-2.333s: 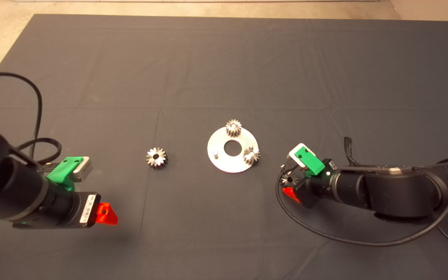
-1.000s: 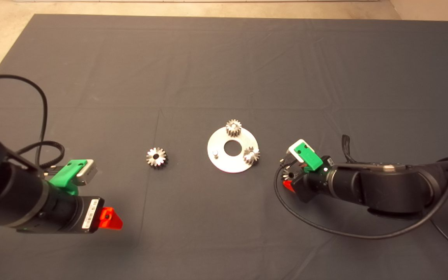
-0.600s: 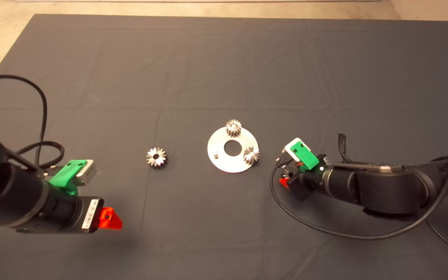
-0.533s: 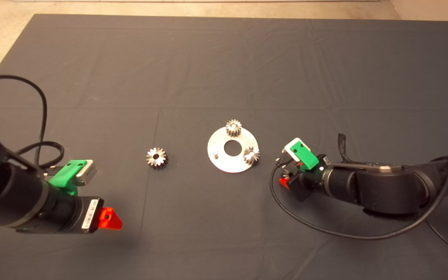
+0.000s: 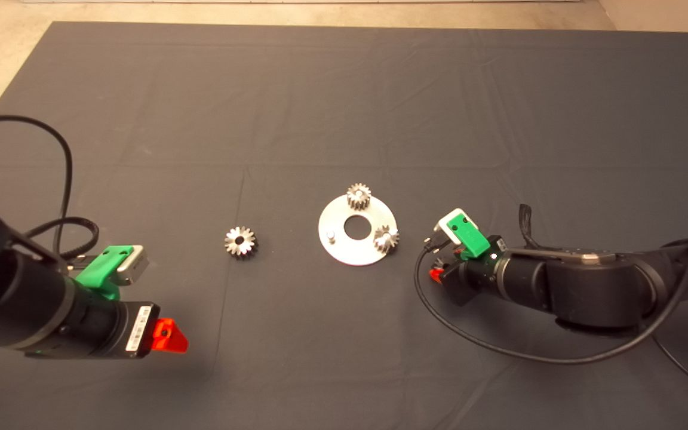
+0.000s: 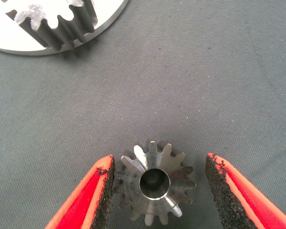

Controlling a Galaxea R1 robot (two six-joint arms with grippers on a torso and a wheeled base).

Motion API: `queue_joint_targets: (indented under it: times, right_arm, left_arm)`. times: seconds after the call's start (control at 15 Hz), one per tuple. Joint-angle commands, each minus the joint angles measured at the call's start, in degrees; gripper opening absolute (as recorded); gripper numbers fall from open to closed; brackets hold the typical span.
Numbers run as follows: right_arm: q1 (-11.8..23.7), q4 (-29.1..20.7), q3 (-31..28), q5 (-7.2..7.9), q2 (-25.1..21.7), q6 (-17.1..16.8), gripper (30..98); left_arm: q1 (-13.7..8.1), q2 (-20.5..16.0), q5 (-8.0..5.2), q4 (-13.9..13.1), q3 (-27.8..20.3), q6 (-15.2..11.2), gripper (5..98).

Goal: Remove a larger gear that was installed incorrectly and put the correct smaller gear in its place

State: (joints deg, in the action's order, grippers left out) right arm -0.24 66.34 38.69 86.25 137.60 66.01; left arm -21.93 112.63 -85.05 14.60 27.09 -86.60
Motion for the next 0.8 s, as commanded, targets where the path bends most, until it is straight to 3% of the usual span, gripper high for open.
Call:
queue_joint_targets:
  times: [0.0, 0.27, 0.4, 0.73]
  right_arm:
    - [-0.3, 3.3, -0.3, 0.06, -0.2, 2.2, 51.0]
    - [-1.2, 3.7, -0.5, 0.06, -0.3, 2.4, 51.0]
    - [-1.2, 3.8, -0.5, 0.06, -0.3, 2.4, 46.7]
    - [-1.2, 3.7, -0.5, 0.06, -0.6, 2.5, 43.8]
  left_arm:
    - [-0.5, -0.3, -0.11, -0.9, -0.9, -0.6, 97.6]
    - [-0.5, -0.3, -0.11, -0.9, -0.9, -0.5, 97.6]
    - [-0.5, -0.3, -0.11, -0.9, -0.9, -0.6, 97.6]
    - [-0.5, -0.3, -0.11, -0.9, -0.9, -0.5, 97.6]
